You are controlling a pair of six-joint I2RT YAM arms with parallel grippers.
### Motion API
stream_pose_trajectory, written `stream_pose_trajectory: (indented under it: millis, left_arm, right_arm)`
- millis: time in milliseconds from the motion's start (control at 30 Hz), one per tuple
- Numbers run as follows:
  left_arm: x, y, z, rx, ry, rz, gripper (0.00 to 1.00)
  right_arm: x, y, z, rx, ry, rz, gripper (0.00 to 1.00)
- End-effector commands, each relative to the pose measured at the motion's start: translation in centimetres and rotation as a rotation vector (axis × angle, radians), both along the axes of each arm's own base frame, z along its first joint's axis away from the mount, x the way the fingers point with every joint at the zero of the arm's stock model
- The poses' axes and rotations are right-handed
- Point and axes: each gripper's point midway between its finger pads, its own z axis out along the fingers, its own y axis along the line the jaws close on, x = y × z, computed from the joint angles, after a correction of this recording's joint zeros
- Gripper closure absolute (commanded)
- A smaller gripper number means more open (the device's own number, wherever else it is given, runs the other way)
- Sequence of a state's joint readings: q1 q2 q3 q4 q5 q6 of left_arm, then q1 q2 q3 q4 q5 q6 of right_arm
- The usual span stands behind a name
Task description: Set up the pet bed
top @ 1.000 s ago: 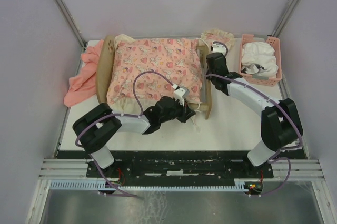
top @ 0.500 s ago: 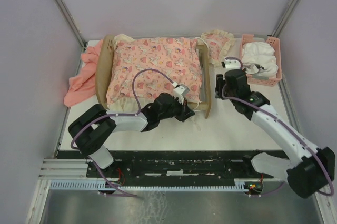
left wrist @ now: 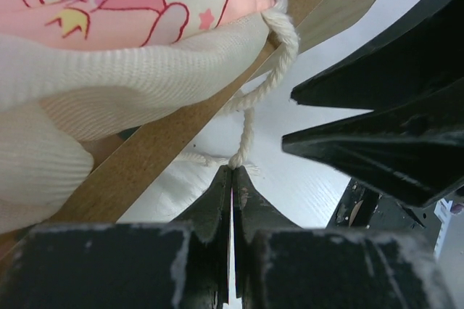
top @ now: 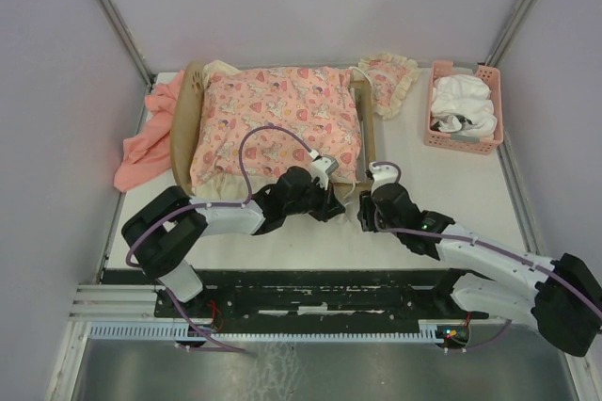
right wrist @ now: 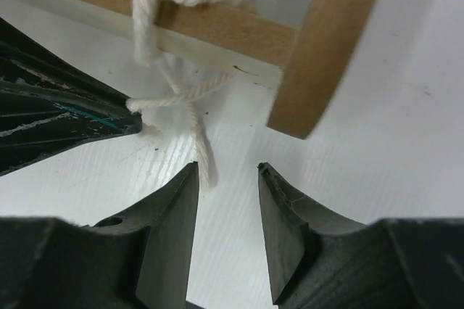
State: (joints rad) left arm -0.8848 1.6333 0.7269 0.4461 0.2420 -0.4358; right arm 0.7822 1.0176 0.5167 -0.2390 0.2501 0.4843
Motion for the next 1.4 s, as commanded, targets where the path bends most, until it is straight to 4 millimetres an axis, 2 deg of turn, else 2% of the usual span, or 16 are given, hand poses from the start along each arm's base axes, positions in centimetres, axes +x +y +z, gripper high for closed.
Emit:
stream_pose_trajectory:
  millis: [0, 167, 267, 500, 733, 900, 967, 1000, 1067, 1100, 1167, 1233, 1367]
  left_arm:
    - [0.7, -0.8, 3.2, -0.071, -0.024, 0.006, 0.97]
    - [0.8, -0.9, 3.3, -0.072, -0.022, 0.005, 0.97]
    - [0.9, -0.9, 3.3, -0.069, -0.023, 0.008, 0.97]
    - [1.0, -0.7, 3.2, -0.068, -0.021, 0.025, 0.97]
    - [1.3, -0.4, 3.1, -0.063, -0.025, 0.045, 0.97]
    - [1.3, -0.4, 3.0, -0.063, -0.019, 0.049, 0.97]
    - [1.3, -0.5, 3.0, -0.064, -0.018, 0.048, 0.97]
    - [1.3, -0.4, 3.0, -0.065, -0.018, 0.048, 0.97]
    - [1.2, -0.3, 2.8, -0.057, -0.018, 0.05, 0.97]
    - [1.3, -0.2, 2.7, -0.05, -0.022, 0.049, 0.97]
    - [1.2, 0.1, 2.5, -0.035, -0.038, 0.042, 0.97]
    - [1.0, 0.5, 2.0, -0.023, -0.057, 0.031, 0.97]
    - [0.5, 1.1, 0.0, -0.001, -0.062, 0.026, 0.97]
  right_arm:
    - [1.8, 3.1, 1.2, 0.122, -0.128, 0.003, 0.53]
    - [1.2, 4.4, -1.5, 0.1, -0.119, 0.038, 0.53]
    - [1.1, 4.1, -2.8, 0.05, -0.118, 0.022, 0.52]
    - [1.0, 2.9, -4.7, -0.039, -0.125, -0.022, 0.53]
    - [0.3, 2.3, -5.9, -0.043, -0.108, -0.03, 0.59]
    - [0.0, 2.6, -6.9, -0.047, -0.084, -0.014, 0.6]
    - [-0.1, 2.6, -7.3, -0.052, -0.073, -0.017, 0.67]
    - [-0.1, 2.6, -7.2, -0.053, -0.073, -0.019, 0.73]
    - [-0.1, 2.2, -6.7, -0.064, -0.081, -0.033, 0.92]
    - [0.0, 1.7, -6.2, -0.072, -0.089, -0.052, 0.97]
    - [0.2, -0.2, -4.5, -0.088, -0.119, -0.136, 0.98]
    - [0.5, -1.2, -2.4, -0.064, -0.171, -0.183, 0.98]
    - [0.7, -1.1, 1.0, 0.038, -0.257, -0.178, 0.98]
